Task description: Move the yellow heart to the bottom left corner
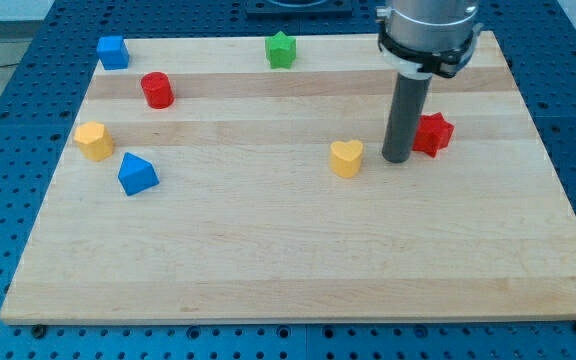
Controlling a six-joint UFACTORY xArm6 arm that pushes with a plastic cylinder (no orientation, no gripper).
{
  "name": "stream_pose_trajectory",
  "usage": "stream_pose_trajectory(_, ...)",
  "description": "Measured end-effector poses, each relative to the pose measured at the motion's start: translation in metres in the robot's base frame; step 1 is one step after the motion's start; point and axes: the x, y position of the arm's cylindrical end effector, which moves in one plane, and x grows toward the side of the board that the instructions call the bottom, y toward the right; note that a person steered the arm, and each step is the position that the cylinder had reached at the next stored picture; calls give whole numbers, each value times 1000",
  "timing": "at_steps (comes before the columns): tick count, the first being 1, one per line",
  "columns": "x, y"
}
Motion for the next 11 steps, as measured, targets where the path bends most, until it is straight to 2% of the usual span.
stream_pose_trajectory(1,-19,18)
stream_pose_trajectory(3,-27,45)
stream_pose_trajectory(4,-27,19)
stream_pose_trajectory(8,18,-94)
stream_pose_trajectory(11,80,-155)
